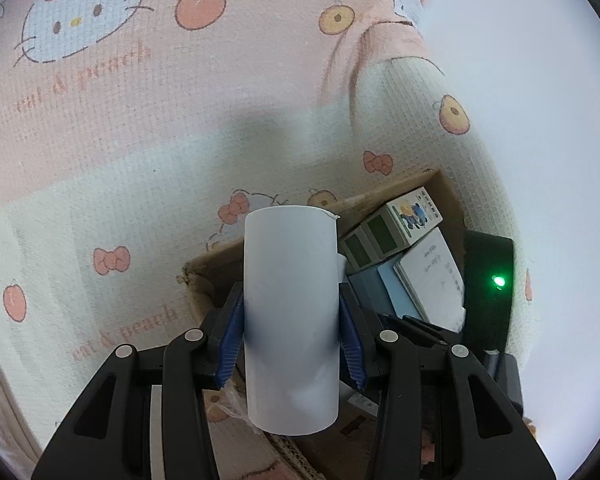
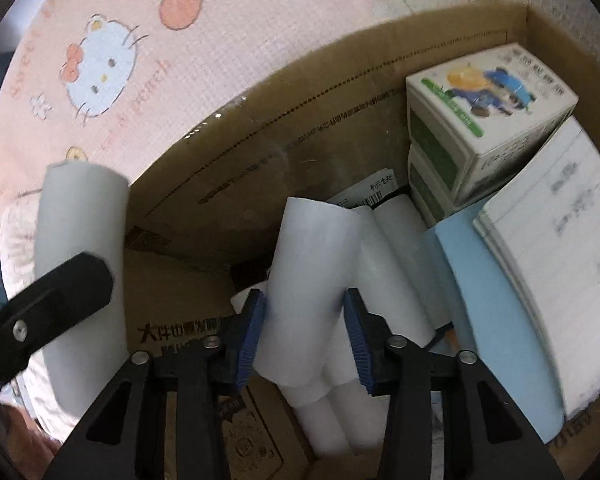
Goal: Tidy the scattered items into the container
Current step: 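Lower the right tool's tube into the box beside the white tubes and open it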
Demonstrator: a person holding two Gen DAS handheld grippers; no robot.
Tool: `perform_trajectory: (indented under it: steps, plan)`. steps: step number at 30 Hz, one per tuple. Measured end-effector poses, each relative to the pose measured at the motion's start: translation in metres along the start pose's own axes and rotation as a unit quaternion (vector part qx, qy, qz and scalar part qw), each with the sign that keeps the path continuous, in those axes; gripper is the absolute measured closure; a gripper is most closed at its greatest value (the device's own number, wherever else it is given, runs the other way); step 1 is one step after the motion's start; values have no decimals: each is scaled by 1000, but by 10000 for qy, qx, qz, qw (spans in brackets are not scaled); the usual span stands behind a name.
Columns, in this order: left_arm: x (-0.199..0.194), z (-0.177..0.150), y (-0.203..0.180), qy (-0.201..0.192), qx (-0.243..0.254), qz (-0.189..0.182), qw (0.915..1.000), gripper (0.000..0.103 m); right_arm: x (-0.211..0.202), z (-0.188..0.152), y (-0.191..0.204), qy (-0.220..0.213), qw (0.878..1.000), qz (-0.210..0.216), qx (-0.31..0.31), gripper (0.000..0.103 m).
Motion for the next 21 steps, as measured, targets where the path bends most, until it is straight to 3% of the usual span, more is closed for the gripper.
perform_trajectory:
  steps: [1,2,7,12,13,15,18,21]
  plan:
    - [1,-1,-1,29,-10,-17,10000,56,-3,0,1,-17,9999,-4,-119,77]
    - [2,-2,-2,56,-18,-39,10000,56,-10,0,3,-66,9994,-21,-346,87]
    - [7,-6,-7,141,18,-26,9999,56,-7,-7,6,256,9913,-517,-1185,88]
    - [5,-9,-8,132,21,-8,9999,56,-9,0,5,77,9964,-600,-594,87]
    - [2,-7,-8,97,14,6,10000,56,-10,0,6,55,9983,-446,-383,83]
    - [-5,-4,-8,3,23,8,10000,56,-9,1,9,62,9999,2,108,52]
    - [-14,4,-9,-110,65,-38,9999,56,-1,2,11,-29,9982,316,502,47]
    - [-20,9,-10,-153,75,-92,9998,56,13,5,19,2,9986,164,511,47]
Point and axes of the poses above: each gripper's, at about its wrist camera, not at the fingertips, and x roughly the way its jaws point, y to its left, z to its top, the point moved 8 cm from there along x, roughly the way its jaws point, and after that the axes turned 9 degrees about -z, right-handed, at the moved point
